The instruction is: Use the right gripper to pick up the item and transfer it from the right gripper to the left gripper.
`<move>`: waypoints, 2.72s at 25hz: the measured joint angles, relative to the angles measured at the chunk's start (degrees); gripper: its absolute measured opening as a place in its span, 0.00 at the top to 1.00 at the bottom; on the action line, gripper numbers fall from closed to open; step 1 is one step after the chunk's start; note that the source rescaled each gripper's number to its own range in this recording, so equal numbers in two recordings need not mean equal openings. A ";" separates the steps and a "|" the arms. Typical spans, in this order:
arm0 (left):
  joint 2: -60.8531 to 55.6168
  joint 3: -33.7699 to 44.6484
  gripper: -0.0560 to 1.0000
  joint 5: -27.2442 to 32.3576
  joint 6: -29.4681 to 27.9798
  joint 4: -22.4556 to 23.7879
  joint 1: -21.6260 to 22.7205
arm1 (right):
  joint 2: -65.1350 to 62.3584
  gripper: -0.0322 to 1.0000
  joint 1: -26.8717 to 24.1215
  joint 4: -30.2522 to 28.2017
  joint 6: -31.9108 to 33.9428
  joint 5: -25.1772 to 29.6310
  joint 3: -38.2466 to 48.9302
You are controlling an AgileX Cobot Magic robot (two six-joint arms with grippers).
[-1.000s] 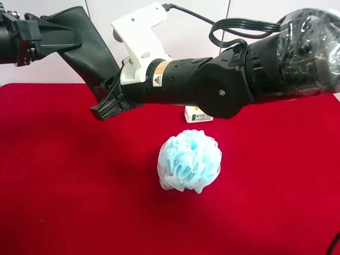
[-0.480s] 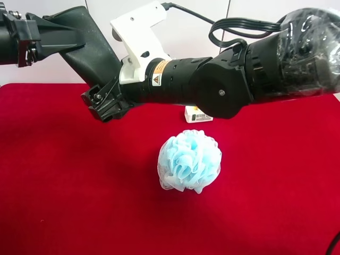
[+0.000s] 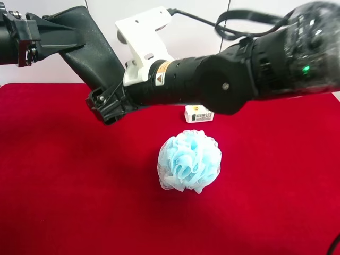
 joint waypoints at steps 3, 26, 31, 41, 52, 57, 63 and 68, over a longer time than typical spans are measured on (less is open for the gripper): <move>0.00 0.00 0.93 -0.05 0.00 0.00 0.00 | -2.56 0.06 0.00 1.15 -0.38 3.27 0.00; 0.00 0.00 0.94 -1.63 0.00 0.00 0.00 | -26.65 0.06 0.00 -21.50 20.25 59.96 0.00; 0.00 0.00 0.94 -1.78 0.00 0.00 0.00 | -31.97 0.06 0.00 -22.63 22.20 73.91 0.00; 0.00 0.00 0.94 -1.78 0.00 0.00 0.00 | -52.55 0.06 0.04 -19.21 22.10 78.34 1.96; 0.00 0.00 0.94 -2.13 0.00 0.00 0.00 | -89.27 0.06 0.04 -17.85 20.90 79.19 25.52; 0.00 0.00 0.94 -2.18 -0.05 0.00 0.00 | -96.83 0.06 0.31 -14.58 20.39 76.06 28.59; 0.00 0.00 0.94 -3.84 -0.21 0.32 0.00 | -96.89 0.06 0.31 -13.07 17.40 70.58 30.87; 0.00 0.00 0.94 -6.89 -3.74 4.15 0.00 | -96.89 0.07 0.31 -12.71 16.82 70.25 30.94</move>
